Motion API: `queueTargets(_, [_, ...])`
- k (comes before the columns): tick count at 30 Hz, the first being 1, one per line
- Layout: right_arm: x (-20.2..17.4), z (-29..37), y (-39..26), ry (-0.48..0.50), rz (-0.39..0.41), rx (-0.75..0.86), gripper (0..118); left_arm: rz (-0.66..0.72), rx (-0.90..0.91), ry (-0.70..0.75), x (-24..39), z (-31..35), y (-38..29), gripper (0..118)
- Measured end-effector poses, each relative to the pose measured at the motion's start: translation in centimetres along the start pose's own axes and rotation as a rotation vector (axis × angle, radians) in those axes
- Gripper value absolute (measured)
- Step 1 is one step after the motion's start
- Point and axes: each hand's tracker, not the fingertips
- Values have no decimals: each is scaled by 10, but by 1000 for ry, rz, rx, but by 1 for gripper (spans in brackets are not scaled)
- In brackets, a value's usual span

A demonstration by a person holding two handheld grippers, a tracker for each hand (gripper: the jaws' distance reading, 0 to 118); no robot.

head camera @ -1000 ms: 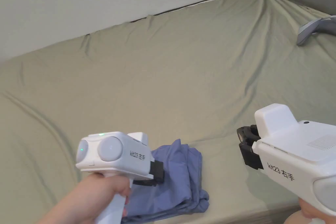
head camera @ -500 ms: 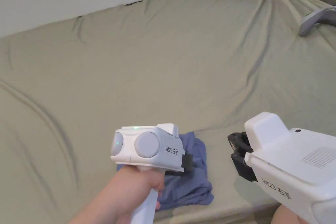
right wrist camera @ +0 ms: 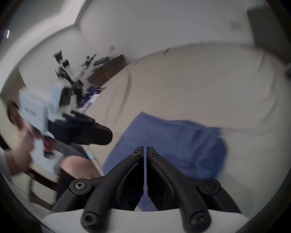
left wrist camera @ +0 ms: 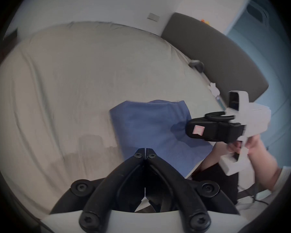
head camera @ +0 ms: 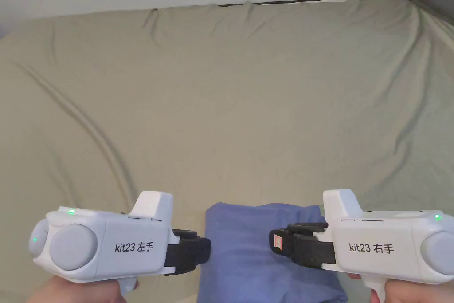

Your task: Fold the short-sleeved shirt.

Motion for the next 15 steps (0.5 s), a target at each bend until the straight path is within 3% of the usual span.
queueTargets(2, [27, -11, 0, -19, -22, -87, 3, 82, 31, -92, -26, -1, -5, 0])
queueTargets(4, [55, -17, -8, -48, -102, -188, 2, 148, 36, -139, -45, -6, -7, 0])
queueTargets(5, [71, -18, -13, -16, -195, -203, 2, 182, 32, -187, -56, -11, -7, 0])
queueTargets(6, [86, -12, -17, 125, -321, -137, 2, 213, 26, -236, -65, -16, -7, 0])
queueTargets(7, [93, -9, -21, 147, -382, -116, 1, 251, 10, -288, -72, -22, -7, 0])
queueTargets(8, [96, -7, -24, 96, -357, -112, 1, 291, 11, -310, -81, -28, -6, 0])
queueTargets(9, [99, -6, -27, 112, -342, -106, 1, 314, 12, -336, -88, -33, -6, 3])
queueTargets(13, [102, -2, -28, 138, -354, -121, 1, 424, -76, -433, -113, -68, -3, 41])
queueTargets(15, [101, -3, -27, 141, -350, -126, 1, 445, -110, -455, -116, -88, -4, 45])
